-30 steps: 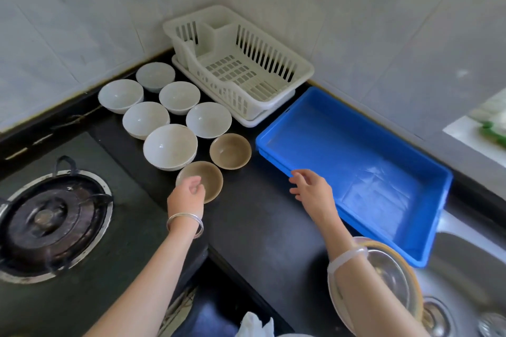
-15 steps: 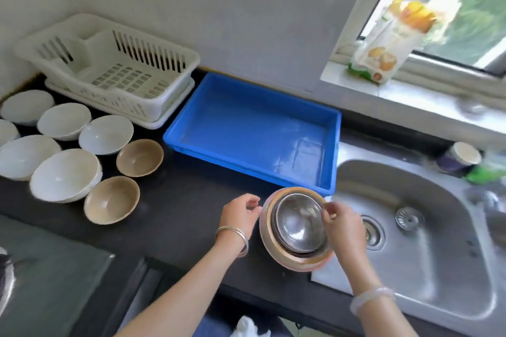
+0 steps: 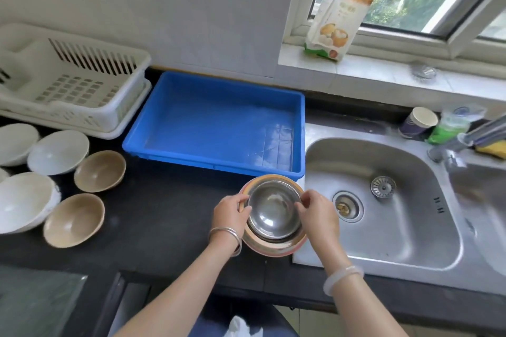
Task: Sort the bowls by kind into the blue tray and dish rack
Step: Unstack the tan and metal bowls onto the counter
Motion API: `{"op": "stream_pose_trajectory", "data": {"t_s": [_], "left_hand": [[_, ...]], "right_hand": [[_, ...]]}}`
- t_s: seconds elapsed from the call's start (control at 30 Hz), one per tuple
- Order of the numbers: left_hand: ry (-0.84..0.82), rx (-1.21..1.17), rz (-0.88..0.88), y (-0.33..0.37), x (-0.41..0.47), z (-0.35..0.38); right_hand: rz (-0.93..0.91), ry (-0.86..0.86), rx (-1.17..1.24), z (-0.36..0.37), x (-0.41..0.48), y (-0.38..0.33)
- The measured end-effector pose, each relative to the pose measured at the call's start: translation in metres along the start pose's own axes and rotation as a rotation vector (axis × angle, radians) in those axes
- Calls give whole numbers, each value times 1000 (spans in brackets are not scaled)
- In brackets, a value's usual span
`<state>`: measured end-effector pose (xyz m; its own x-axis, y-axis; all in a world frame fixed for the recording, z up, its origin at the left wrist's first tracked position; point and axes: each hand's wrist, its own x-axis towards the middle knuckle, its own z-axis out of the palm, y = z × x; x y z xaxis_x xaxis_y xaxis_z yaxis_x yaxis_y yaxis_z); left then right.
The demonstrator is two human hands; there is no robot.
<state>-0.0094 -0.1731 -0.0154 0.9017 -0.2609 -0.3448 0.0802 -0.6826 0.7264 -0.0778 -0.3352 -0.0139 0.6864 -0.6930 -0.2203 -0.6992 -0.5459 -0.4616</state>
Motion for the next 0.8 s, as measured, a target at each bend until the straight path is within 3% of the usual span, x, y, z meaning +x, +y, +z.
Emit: {"op": "stream_pose_trajectory", "data": {"t_s": [0.37,0.8], "left_hand": [[8,108,8,7,2,4],[112,75,-13,11,13,15]], "right_hand": [[123,-22,313,-25,3,16],[187,-1,470,-32,3,27]]}}
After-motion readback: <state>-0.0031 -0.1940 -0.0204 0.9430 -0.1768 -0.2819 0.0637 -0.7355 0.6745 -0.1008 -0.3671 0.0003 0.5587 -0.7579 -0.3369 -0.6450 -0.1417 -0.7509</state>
